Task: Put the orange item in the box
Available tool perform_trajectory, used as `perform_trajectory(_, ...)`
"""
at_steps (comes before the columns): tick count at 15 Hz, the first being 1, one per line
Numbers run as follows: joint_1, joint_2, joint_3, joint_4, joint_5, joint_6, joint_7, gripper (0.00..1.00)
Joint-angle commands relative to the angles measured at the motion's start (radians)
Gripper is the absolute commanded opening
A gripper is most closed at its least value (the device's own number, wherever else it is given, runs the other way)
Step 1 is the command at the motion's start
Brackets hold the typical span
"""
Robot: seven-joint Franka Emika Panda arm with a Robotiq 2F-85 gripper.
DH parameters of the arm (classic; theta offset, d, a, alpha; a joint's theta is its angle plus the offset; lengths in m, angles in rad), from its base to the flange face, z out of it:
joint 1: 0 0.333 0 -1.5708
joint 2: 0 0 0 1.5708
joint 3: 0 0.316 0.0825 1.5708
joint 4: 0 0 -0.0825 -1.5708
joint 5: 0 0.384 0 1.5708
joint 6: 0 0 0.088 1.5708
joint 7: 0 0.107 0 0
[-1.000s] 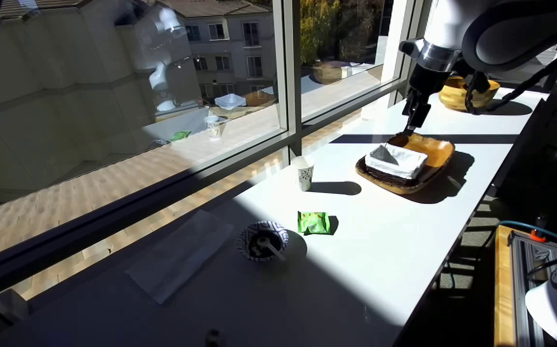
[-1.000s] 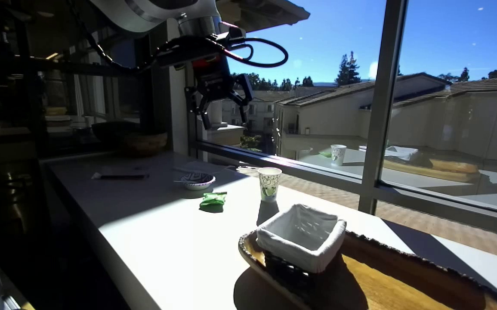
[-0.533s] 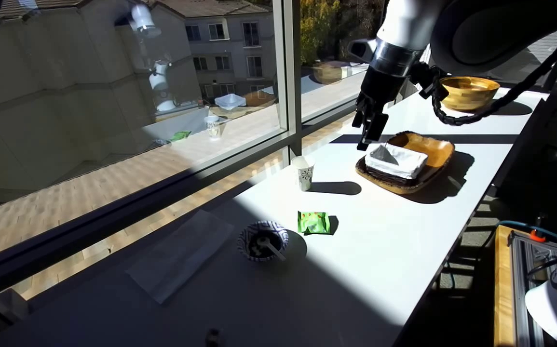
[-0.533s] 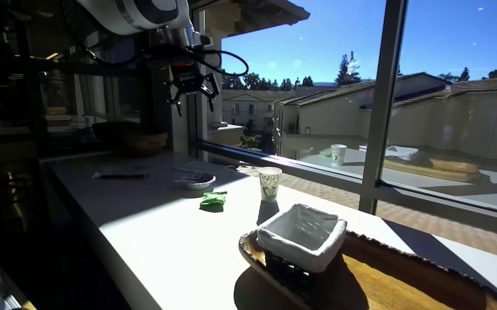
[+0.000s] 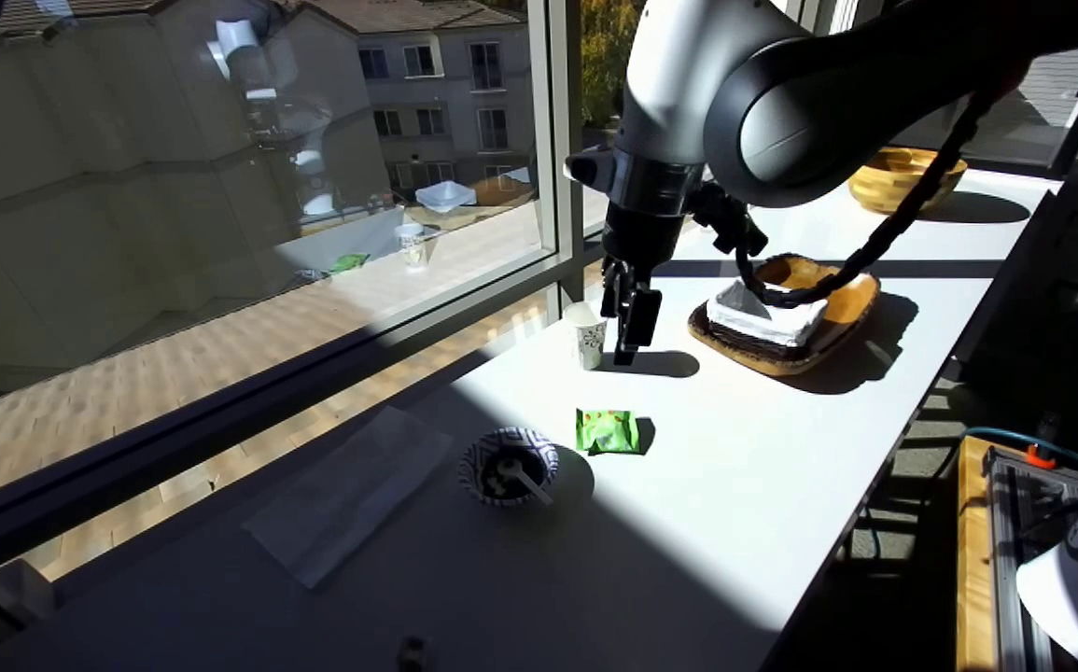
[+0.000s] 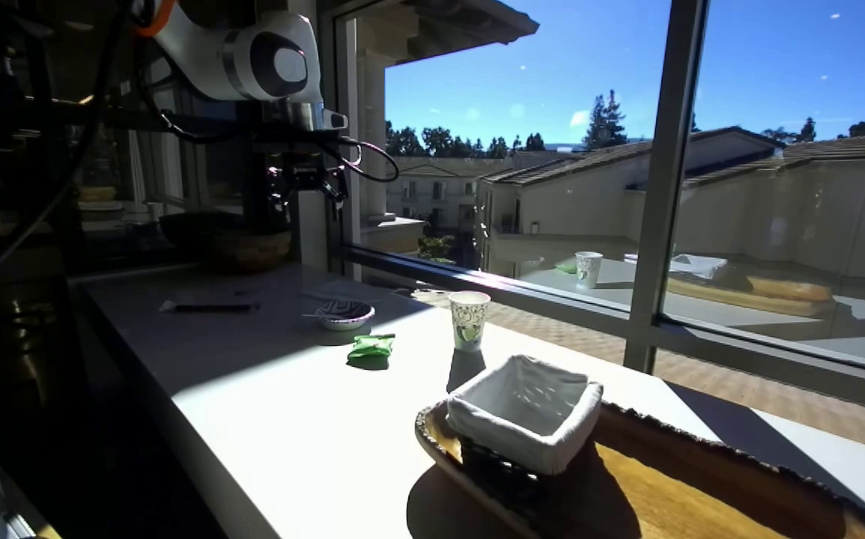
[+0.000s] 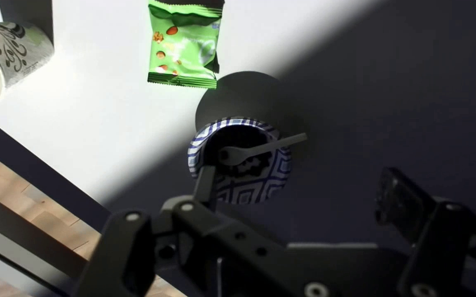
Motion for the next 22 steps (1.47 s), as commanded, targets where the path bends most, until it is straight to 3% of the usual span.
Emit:
perform_trajectory(1, -0.024, 0.044, 0.041, 0.036, 0.004, -0.004, -0.008, 1.00)
perform_trajectory(11, -0.037, 0.063, 0.053, 0.061, 0.004, -0.004, -0.007, 1.00)
perform_trajectory(16, -0.026, 0.198, 0.080, 0.181, 0.154, 0.016, -0.133, 1.00)
perform_trajectory(22, -0.011, 0.394, 0.186, 0.345, 0.196, 0.024, -0.078, 1.00)
